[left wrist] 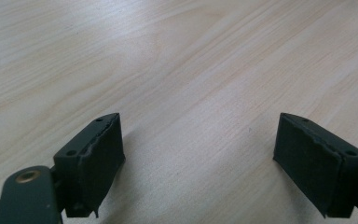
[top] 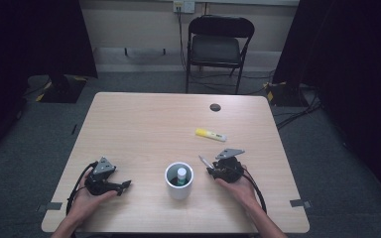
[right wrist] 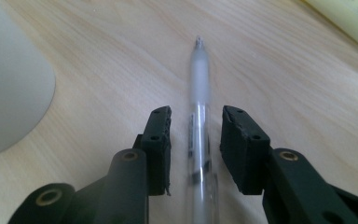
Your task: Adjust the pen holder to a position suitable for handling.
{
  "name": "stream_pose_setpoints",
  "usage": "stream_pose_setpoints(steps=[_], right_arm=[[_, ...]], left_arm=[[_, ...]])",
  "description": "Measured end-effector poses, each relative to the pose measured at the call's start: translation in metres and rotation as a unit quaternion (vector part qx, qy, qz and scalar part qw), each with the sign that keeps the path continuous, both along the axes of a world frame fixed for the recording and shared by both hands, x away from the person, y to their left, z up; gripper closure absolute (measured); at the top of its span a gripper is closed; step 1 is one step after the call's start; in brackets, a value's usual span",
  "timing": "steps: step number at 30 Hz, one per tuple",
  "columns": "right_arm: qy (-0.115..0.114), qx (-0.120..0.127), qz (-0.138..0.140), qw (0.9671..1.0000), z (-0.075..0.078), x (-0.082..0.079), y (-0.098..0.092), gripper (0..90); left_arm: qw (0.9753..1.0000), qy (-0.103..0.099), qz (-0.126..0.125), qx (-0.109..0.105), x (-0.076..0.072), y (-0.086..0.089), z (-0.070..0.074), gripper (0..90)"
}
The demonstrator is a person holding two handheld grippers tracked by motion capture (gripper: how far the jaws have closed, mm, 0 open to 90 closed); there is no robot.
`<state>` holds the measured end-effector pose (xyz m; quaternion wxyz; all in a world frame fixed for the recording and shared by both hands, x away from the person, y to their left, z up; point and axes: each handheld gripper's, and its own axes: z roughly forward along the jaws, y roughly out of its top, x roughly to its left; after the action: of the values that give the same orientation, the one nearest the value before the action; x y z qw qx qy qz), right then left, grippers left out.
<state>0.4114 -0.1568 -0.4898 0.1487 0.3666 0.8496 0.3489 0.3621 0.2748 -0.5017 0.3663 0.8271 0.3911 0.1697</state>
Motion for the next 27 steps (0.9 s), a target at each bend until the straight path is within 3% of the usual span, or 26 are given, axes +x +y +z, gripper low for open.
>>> stream_pose_setpoints(steps=[13, 27], right_arm=[[-0.001, 0.003, -0.006, 1.0000, 0.000, 0.015, 0.020, 69.4], [0.005, 0.009, -0.003, 0.9999, 0.000, 0.017, 0.018, 79.5]], left_arm=[[1.0000, 0.001, -0.001, 0.000, 0.000, 0.000, 0.000, 15.2], [1.0000, -0.001, -0.003, 0.001, 0.001, 0.001, 0.000, 15.1]])
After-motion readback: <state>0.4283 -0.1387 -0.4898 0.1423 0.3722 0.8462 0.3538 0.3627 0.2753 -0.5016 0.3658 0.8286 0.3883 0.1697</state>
